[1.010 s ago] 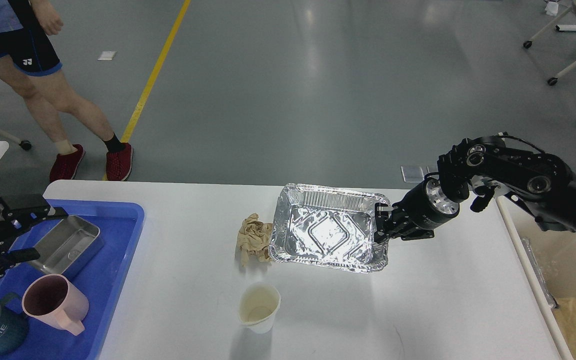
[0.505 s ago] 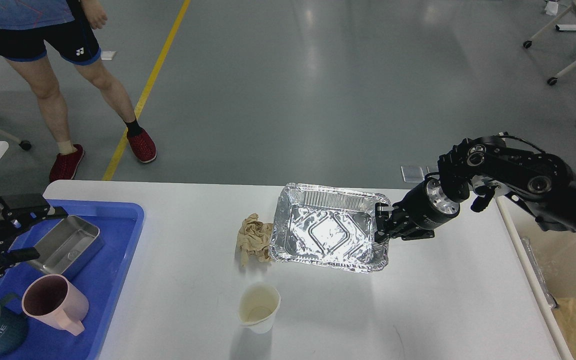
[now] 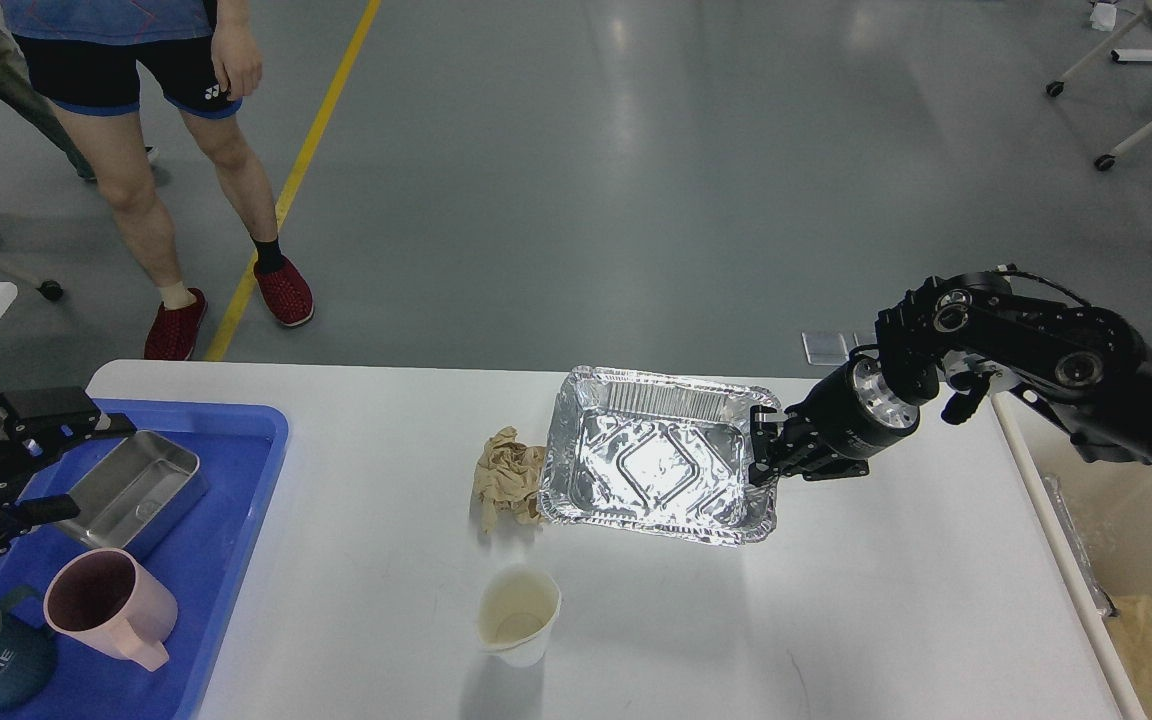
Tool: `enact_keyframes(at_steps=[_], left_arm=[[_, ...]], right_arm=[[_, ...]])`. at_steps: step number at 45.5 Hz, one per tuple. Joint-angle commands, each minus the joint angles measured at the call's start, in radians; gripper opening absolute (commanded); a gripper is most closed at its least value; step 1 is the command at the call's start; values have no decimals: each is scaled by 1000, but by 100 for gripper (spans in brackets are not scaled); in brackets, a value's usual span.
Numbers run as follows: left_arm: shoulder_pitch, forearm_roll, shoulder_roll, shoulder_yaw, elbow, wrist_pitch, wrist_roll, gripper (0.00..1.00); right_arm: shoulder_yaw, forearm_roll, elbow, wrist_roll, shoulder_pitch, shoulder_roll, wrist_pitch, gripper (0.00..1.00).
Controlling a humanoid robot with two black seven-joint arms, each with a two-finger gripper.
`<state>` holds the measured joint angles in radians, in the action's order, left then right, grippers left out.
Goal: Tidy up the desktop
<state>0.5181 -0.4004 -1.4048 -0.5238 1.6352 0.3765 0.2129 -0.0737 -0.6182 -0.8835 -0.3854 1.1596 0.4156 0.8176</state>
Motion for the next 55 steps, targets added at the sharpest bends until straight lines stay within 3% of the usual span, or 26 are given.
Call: enact_keyframes(at_steps=[1, 55], left_arm=[[0, 0, 1, -1, 0, -1, 0, 97], [2, 0, 9, -1, 0, -2, 0, 97]], right_arm=[[0, 0, 0, -1, -1, 0, 0, 0], [-1, 0, 2, 0, -5, -3, -5, 0]])
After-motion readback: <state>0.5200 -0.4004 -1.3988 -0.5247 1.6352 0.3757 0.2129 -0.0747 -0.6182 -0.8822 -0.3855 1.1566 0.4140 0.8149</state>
